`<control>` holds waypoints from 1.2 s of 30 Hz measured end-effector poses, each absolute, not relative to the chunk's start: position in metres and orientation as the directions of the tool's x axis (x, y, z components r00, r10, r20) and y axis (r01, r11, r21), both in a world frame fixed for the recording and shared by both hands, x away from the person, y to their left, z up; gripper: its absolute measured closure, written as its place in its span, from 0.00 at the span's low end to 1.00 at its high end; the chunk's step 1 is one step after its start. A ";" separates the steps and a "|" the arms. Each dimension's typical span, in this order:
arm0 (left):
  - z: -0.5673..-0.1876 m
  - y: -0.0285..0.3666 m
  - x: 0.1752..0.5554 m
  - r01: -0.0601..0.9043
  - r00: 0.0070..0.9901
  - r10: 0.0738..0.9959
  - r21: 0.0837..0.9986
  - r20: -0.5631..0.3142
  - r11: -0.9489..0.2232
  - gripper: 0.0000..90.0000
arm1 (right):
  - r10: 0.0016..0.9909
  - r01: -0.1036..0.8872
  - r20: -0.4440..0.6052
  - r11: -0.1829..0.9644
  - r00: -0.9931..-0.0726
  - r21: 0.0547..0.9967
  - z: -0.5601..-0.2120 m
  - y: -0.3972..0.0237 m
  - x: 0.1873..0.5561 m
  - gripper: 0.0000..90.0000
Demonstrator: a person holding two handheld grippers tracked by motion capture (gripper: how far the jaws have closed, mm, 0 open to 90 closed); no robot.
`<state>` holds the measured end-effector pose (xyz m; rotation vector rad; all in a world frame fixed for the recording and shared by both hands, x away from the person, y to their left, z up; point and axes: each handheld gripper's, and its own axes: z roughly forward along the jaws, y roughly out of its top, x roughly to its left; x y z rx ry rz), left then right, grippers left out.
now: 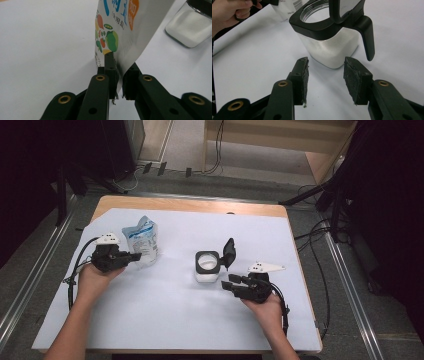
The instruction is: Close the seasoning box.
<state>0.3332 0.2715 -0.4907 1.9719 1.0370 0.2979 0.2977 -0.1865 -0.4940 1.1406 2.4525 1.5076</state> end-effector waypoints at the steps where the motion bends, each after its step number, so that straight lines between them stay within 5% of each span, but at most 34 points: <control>1: -0.490 0.272 0.333 0.555 0.627 0.761 0.783 -0.169 -0.283 0.93 | 0.605 0.562 0.324 0.254 -0.727 0.787 -0.494 -0.186 0.298 0.62; 18: -0.489 0.272 0.333 0.554 0.634 0.749 0.789 -0.192 -0.267 0.77 | 0.606 0.564 0.325 0.254 -0.726 0.786 -0.494 -0.186 0.298 0.63; 25: -0.489 0.272 0.333 0.555 0.628 0.753 0.792 -0.198 -0.255 0.58 | 0.609 0.562 0.322 0.252 -0.725 0.788 -0.493 -0.188 0.299 0.63; 36: -0.480 0.272 0.325 0.575 0.610 0.771 0.772 -0.184 -0.271 0.47 | 0.637 0.557 0.308 0.233 -0.707 0.797 -0.487 -0.197 0.302 0.65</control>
